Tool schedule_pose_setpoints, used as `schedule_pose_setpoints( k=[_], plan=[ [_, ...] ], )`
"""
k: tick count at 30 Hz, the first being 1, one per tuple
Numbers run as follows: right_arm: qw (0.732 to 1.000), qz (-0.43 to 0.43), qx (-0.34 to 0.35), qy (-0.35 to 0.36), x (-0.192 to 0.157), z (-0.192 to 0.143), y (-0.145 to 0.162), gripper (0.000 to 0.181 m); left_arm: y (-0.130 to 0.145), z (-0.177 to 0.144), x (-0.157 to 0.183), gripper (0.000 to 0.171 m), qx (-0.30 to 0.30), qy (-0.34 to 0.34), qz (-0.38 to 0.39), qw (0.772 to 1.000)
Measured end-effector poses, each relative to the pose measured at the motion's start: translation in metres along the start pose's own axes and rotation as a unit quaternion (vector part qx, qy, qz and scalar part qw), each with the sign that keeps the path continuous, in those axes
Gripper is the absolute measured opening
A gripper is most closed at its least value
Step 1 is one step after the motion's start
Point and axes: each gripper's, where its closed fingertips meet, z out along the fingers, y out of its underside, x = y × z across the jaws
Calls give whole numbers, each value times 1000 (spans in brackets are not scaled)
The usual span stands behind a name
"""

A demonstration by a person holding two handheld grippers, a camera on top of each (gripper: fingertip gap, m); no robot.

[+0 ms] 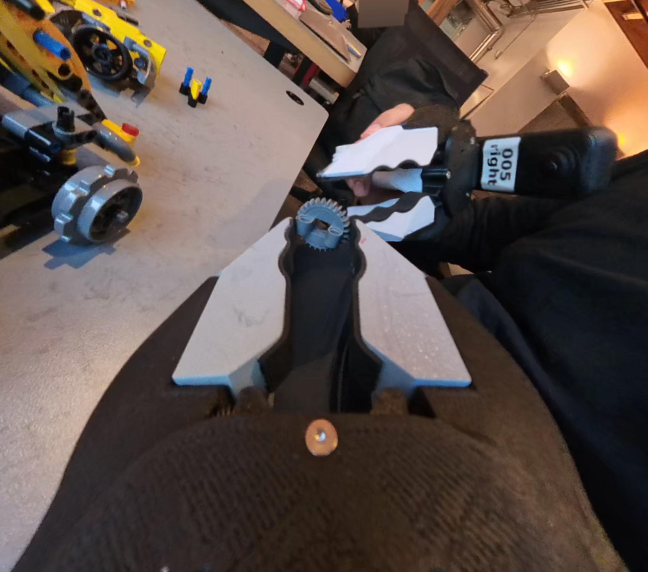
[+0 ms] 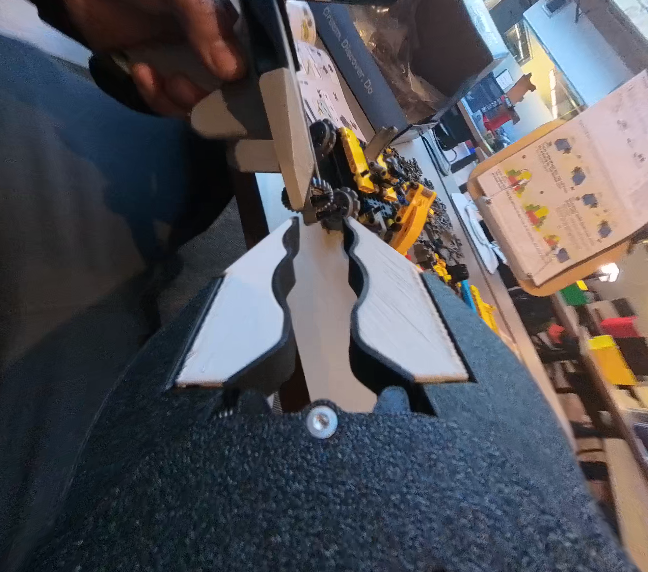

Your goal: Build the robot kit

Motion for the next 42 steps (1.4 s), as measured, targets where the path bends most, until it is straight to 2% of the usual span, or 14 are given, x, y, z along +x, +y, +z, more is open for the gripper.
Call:
schedule_pose_setpoints(
  k=[2, 8, 18, 21, 23, 30, 38, 42],
  plan=[
    [999, -33, -16, 5, -2, 2, 3, 20, 5, 1, -3, 29, -14, -1, -17, 1000],
    [996, -83, -32, -8, -16, 8, 8, 21, 13, 3, -8, 29, -37, -8, -50, 998],
    [998, -63, -24, -15, -16, 6, 8, 22, 15, 4, -8, 29, -51, -11, -55, 997],
    [999, -48, -20, -7, -10, 5, 7, 32, 16, 4, -8, 29, -52, -14, -57, 997],
    [999, -40, -14, -17, -12, 4, 5, 33, 16, 4, -9, 29, -53, -16, -57, 997],
    [998, -53, -10, -30, -22, 5, 2, 23, 20, 6, -7, 29, -63, -14, -58, 996],
    [999, 16, 8, -30, -16, 2, -3, 18, 14, 5, -2, 29, -46, 10, -89, 995],
    [999, 21, -4, -39, -20, 3, 0, 17, 18, 5, -4, 29, -54, 10, -93, 994]
  ],
)
